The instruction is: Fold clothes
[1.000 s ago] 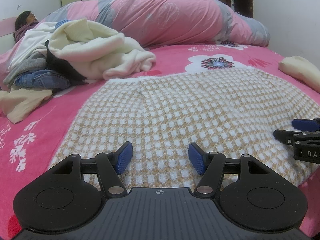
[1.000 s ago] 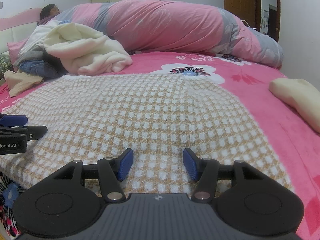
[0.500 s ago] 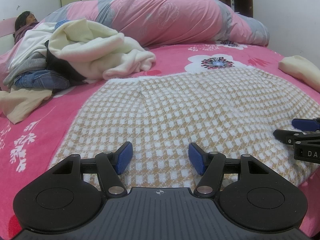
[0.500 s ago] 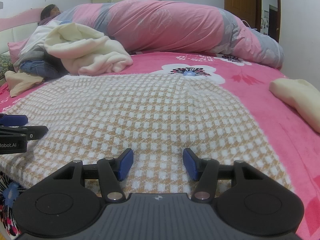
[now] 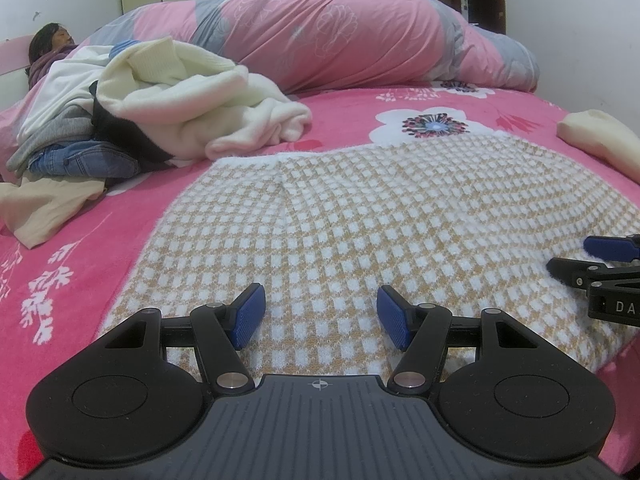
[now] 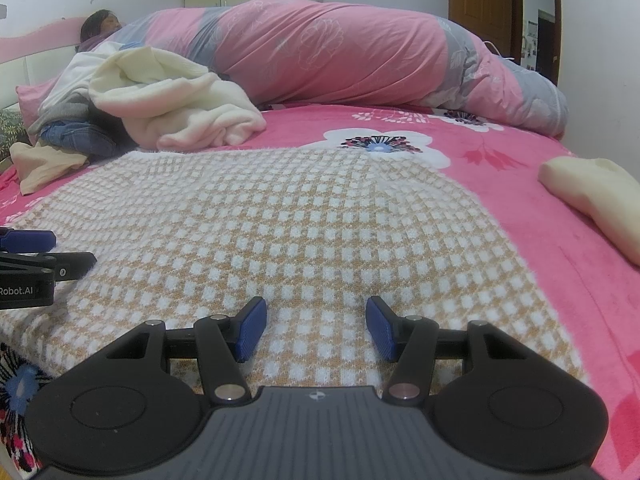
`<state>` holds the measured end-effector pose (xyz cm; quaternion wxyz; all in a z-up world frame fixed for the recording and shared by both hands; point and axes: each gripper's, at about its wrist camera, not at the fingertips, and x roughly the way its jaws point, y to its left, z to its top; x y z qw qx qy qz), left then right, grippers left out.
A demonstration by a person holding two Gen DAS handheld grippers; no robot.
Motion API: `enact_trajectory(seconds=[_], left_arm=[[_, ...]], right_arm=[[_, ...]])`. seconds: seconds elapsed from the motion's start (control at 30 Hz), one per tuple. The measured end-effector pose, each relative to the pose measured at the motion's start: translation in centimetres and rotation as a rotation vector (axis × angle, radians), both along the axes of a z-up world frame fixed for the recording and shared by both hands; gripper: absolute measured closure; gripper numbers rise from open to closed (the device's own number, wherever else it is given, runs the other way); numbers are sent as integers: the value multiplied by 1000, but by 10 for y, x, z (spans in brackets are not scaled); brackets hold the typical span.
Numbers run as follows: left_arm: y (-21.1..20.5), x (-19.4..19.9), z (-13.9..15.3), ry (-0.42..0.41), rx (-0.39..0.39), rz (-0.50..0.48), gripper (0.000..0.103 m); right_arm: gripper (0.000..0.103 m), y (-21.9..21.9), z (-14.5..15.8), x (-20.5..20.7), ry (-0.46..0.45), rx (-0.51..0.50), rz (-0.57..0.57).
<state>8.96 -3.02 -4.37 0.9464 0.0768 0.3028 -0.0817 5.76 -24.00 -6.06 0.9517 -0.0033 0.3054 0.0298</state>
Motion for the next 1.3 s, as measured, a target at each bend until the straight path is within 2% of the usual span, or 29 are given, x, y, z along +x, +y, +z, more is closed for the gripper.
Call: enact_trajectory(seconds=[1.3], left_arm=[[-1,-2,-2,-10,5,-1,41]], right_arm=[[45,-2,-3,-2,-8,1,9]])
